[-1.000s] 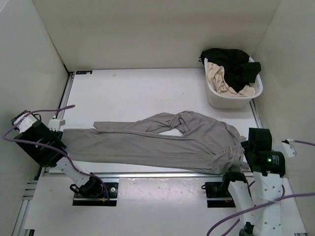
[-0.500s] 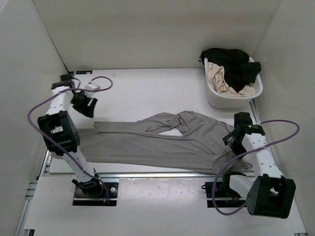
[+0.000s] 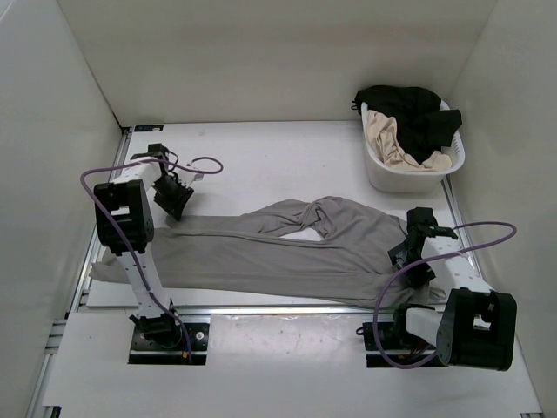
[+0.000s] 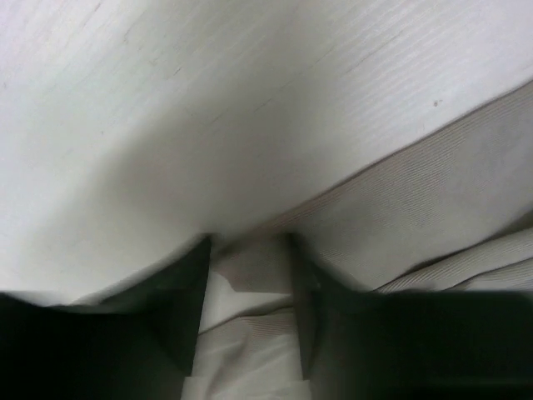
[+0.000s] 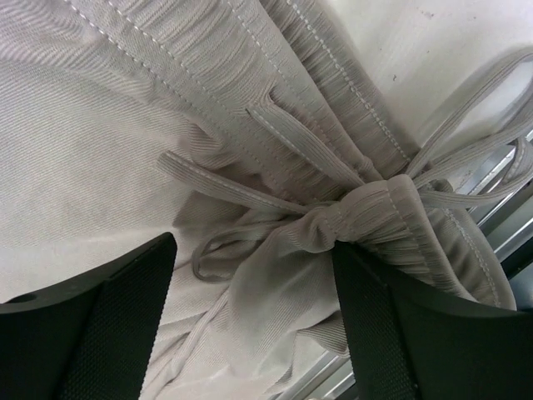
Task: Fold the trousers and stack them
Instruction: Flatten the trousers out
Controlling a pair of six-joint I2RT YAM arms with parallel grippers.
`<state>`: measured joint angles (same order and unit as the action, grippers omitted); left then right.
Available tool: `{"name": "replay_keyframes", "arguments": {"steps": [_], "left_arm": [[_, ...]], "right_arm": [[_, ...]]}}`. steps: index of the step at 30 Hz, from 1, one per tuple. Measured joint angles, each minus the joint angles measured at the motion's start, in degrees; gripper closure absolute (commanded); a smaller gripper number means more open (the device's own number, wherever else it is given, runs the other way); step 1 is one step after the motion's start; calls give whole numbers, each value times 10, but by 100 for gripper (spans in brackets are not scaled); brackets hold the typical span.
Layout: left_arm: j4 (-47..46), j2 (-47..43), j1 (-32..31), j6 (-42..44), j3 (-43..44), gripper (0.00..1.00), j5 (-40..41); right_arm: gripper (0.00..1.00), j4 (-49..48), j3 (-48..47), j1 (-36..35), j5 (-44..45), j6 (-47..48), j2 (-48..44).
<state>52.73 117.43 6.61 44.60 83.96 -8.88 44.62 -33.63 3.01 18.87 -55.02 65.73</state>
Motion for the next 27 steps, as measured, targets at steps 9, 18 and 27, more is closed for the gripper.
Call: {"name": "replay_keyframes", "arguments": {"steps": [9,18,27], "left_arm": [[23,25,5,-40,45,86,9],[-6,37,73,-88,250,86,-4],[15,19,49,-94,210,86,-15]], "right_arm": [[20,-7,0,0,12,-26,32],[20,6,-30,0,31,11,26],[20,2,-257,0,35,129,93]]}}
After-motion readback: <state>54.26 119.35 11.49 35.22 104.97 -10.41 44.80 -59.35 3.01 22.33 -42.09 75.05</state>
